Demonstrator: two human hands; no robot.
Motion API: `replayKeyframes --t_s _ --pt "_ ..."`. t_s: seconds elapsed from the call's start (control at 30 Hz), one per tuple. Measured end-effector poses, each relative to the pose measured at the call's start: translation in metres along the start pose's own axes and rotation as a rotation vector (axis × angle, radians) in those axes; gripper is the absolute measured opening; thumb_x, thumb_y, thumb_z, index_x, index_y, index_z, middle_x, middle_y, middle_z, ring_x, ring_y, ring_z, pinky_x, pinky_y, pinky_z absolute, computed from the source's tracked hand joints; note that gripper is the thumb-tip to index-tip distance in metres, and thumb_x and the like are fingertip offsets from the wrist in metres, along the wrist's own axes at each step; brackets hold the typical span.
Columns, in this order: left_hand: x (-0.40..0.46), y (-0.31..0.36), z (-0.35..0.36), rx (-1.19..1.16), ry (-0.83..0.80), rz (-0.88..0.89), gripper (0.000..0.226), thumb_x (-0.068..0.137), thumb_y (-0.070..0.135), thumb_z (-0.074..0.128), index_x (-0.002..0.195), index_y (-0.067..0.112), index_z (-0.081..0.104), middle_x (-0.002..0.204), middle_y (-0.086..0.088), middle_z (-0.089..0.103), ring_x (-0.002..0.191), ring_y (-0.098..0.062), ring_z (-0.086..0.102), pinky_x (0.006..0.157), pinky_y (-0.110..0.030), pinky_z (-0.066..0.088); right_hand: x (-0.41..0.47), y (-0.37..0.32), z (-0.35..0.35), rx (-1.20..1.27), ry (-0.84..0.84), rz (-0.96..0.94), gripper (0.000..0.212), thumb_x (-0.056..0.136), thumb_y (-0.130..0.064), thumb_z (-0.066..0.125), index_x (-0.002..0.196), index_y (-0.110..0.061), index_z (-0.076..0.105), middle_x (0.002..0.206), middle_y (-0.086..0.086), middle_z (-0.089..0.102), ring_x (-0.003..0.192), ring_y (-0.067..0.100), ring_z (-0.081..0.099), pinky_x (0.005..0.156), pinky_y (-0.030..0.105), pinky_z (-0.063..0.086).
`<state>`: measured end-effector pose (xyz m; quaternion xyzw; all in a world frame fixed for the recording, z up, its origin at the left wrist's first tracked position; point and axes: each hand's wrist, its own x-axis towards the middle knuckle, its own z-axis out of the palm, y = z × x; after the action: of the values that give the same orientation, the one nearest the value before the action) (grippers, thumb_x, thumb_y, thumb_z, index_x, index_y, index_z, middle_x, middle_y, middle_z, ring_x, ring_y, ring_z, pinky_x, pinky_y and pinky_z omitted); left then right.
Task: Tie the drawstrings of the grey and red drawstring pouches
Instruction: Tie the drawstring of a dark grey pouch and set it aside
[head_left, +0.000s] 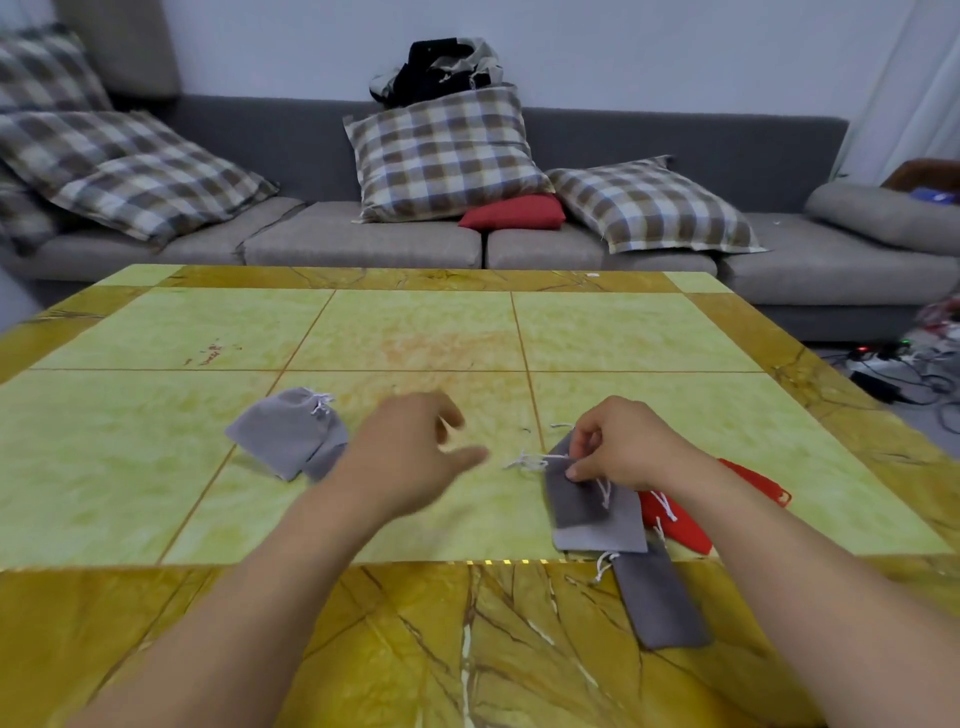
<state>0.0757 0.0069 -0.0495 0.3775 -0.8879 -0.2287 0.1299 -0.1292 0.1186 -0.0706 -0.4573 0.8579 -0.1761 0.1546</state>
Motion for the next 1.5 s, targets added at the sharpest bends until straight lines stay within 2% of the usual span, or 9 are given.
replayKeyframes --t_s 0.07,0.17,0.37,0.57,0.77,0.97,1.23,1.37,1.5 --pt "-0.004 0.008 0.016 -0.067 -0.127 0.060 0.066 0.077 0.060 0.070 0.131 0.026 0.052 0.126 0.006 0.057 0.103 -0.012 0.058 0.081 -0.025 0.045 -0.003 -0.004 -0.006 0.109 0.027 -0.111 0.015 0.072 -0.019 0.086 0.070 -0.020 0.072 0.069 -0.005 0.068 0.065 0.010 0.061 0.059 0.024 0.045" --pt "-0.003 0.009 0.017 -0.148 -0.067 0.207 0.085 0.076 0.053 0.075 0.147 0.033 0.033 0.151 0.009 0.036 0.134 -0.013 0.040 0.104 -0.029 0.038 -0.015 -0.017 -0.016 0.194 0.097 -0.325 0.013 0.075 -0.024 0.084 0.074 -0.027 0.071 0.081 -0.011 0.069 0.080 0.006 0.063 0.069 0.026 0.050" --pt "0.008 -0.001 0.013 -0.357 0.036 0.281 0.018 0.082 0.022 0.077 0.096 0.031 0.070 0.086 0.011 0.071 0.076 -0.012 0.065 0.074 -0.042 0.056 -0.027 -0.031 -0.016 0.359 0.146 -0.472 0.015 0.079 -0.012 0.079 0.081 -0.021 0.067 0.079 -0.005 0.069 0.073 0.003 0.060 0.069 0.019 0.048" --pt "0.011 -0.004 0.014 -0.456 -0.025 0.183 0.021 0.083 0.007 0.073 0.096 0.022 0.069 0.079 0.000 0.067 0.062 -0.021 0.063 0.068 -0.045 0.059 -0.024 -0.021 -0.024 0.464 0.066 -0.418 0.024 0.077 0.002 0.079 0.094 -0.013 0.072 0.091 0.002 0.075 0.087 0.016 0.072 0.079 0.028 0.058" --pt "0.011 -0.003 0.016 -0.585 -0.165 0.058 0.028 0.087 0.006 0.070 0.110 0.020 0.063 0.078 -0.003 0.064 0.068 -0.021 0.067 0.071 -0.036 0.061 -0.012 0.003 -0.022 0.370 -0.011 -0.148 0.022 0.082 -0.009 0.077 0.099 -0.022 0.069 0.084 0.007 0.073 0.064 0.014 0.062 0.069 0.040 0.051" --pt "0.008 0.003 0.014 -0.676 -0.144 0.098 0.016 0.089 0.001 0.067 0.101 0.012 0.070 0.085 -0.007 0.063 0.073 -0.021 0.066 0.073 -0.037 0.061 -0.013 -0.007 -0.019 0.250 -0.033 -0.279 0.041 0.080 -0.042 0.077 0.118 -0.030 0.066 0.130 -0.014 0.059 0.126 0.004 0.050 0.104 0.027 0.039" --pt "0.006 0.009 0.003 -0.911 0.033 0.103 0.010 0.088 -0.001 0.067 0.097 0.002 0.071 0.087 -0.016 0.072 0.078 -0.020 0.071 0.071 -0.024 0.059 -0.028 -0.020 -0.027 0.638 -0.270 -0.346 0.023 0.093 -0.026 0.064 0.104 -0.007 0.072 0.098 0.022 0.071 0.090 0.022 0.068 0.088 0.036 0.054" --pt "0.006 0.009 -0.005 -0.986 0.058 0.076 0.010 0.087 -0.001 0.066 0.091 0.003 0.074 0.075 -0.014 0.071 0.068 -0.016 0.068 0.067 -0.022 0.059 -0.027 -0.024 -0.029 0.762 -0.142 -0.307 0.020 0.094 -0.008 0.061 0.077 0.001 0.065 0.068 0.013 0.061 0.063 0.020 0.060 0.059 0.023 0.052" --pt "0.008 -0.002 -0.017 -0.926 0.076 0.041 0.008 0.087 0.001 0.067 0.085 0.005 0.075 0.068 -0.012 0.070 0.060 -0.015 0.066 0.062 -0.023 0.059 -0.029 -0.017 -0.039 0.801 -0.104 -0.279 0.023 0.094 -0.016 0.061 0.089 0.004 0.071 0.064 0.009 0.055 0.059 0.022 0.057 0.058 0.024 0.054"
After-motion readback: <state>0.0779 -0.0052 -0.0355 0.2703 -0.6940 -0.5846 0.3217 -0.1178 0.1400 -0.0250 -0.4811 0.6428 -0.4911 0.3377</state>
